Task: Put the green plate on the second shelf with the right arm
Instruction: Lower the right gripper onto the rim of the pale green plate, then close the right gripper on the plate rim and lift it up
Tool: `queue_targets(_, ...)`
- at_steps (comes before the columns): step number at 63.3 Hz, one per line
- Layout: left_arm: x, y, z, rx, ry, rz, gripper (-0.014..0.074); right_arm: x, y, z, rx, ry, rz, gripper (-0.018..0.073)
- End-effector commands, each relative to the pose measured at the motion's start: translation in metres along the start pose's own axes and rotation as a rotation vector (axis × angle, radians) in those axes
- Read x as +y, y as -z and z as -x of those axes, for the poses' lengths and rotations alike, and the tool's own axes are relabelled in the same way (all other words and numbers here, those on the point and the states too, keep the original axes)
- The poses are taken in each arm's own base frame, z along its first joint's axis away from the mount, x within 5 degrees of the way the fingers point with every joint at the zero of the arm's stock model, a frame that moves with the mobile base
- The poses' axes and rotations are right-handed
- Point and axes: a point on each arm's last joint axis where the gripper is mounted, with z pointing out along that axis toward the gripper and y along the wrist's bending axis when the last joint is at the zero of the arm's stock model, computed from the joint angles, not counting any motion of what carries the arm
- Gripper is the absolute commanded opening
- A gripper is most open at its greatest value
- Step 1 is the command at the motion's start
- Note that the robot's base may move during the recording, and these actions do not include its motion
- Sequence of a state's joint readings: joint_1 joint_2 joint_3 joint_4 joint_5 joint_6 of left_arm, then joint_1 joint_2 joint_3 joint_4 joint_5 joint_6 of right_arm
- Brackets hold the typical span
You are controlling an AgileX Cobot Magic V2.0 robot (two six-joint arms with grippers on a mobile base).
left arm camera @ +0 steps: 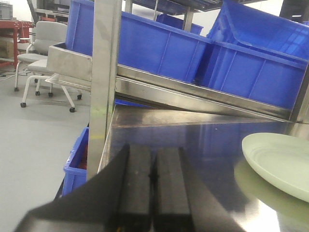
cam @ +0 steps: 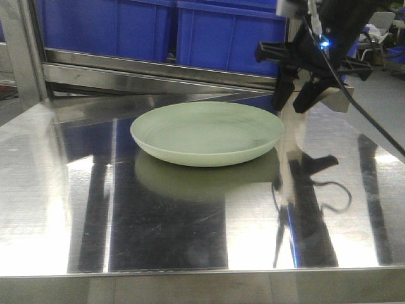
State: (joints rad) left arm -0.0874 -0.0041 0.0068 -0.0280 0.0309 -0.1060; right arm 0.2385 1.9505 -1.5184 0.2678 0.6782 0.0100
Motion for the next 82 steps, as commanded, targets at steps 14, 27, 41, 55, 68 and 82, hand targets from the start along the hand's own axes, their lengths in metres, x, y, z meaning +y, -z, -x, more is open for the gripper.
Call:
queue_targets(14,0.001,0.0,-0.005,-0.065,0.012,-0.013,0.013,0.008,0.022,0.018,-0.11,-0.061,0.064,0.0353)
queue_targets(27,0.001,0.0,-0.005,-0.065,0.012,-0.013,0.013,0.007,0.014,0.017,-0.099,-0.064,0.062,0.0353)
queue_targets(41,0.001,0.0,-0.005,-0.065,0.012,-0.013,0.013,0.017,-0.002,0.009,-0.056,-0.046,0.069,0.0353)
queue_targets(55,0.001,0.0,-0.005,-0.065,0.012,-0.013,0.013,0.027,-0.009,0.005,-0.049,-0.025,0.079,0.0283)
queue_targets(68,0.001,0.0,-0.005,-0.065,0.012,-0.013,0.013,0.027,-0.009,0.005,-0.048,-0.02,0.075,0.0065)
queue_targets(82,0.001,0.0,-0.005,-0.065,0.012,-0.013,0.013,0.029,0.015,0.011,-0.09,0.017,0.066,0.0055)
